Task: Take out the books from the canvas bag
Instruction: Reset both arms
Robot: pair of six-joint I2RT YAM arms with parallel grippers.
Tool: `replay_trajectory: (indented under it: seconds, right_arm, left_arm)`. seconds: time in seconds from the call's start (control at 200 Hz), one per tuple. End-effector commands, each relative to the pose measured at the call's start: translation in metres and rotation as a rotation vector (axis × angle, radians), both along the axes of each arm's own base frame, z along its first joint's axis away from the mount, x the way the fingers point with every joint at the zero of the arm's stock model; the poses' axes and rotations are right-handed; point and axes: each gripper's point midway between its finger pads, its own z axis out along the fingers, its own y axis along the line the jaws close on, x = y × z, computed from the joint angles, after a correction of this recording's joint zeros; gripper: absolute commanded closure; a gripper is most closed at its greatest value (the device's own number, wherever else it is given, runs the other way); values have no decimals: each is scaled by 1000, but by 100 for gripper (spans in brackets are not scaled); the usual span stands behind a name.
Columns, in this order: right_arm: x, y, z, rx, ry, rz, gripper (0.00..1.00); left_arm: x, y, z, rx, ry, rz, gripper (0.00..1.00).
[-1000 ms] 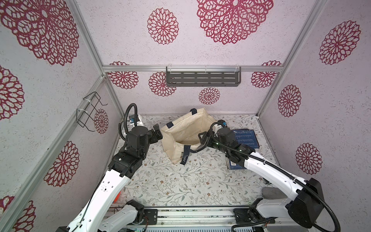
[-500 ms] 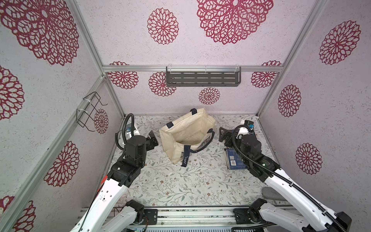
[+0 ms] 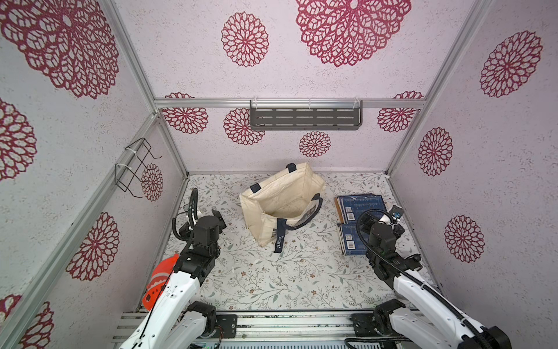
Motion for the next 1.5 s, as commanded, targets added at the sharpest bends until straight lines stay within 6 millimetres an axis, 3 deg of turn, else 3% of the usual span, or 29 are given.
replay_trajectory:
  seconds: [0.0,0.145,0.32,0.59,0.746,0.906,1.026,1.181,1.286,1.386,1.496]
  right_arm:
    - [0,-21,7,-73,-37,-88,1]
    - [10,-25,-16,-144,16,-52,1]
    - [28,-30,-44,-219,95,-40,1]
    - [43,-36,-76,-213,130,-12,1]
    - [43,-47,-92,-157,123,-21,1]
    - [62,-38,-100,-171,183,57,1]
    - [64,-35,-100,-173,181,72,1]
    - [64,-28,-99,-179,168,122,1]
    - [61,-27,-99,-172,147,140,1]
    - [62,-27,-99,-172,148,142,1]
    - [62,-21,-100,-168,132,190,1]
  left_arm:
    - [8,13,0,-35,-54,48,2]
    - [14,21,-16,-11,-26,36,2]
    - [22,35,-17,55,-13,60,2]
    - [46,42,-41,85,-10,38,2]
    - [57,41,-43,99,-51,35,2]
    - [65,49,-51,85,-32,31,2]
    - [67,42,-43,156,-92,-48,2]
    - [63,50,-42,132,-124,-71,2]
    - [64,31,-75,167,-11,-191,2]
    - [65,29,-65,251,-100,-131,2]
    - [74,27,-86,232,-71,-167,2]
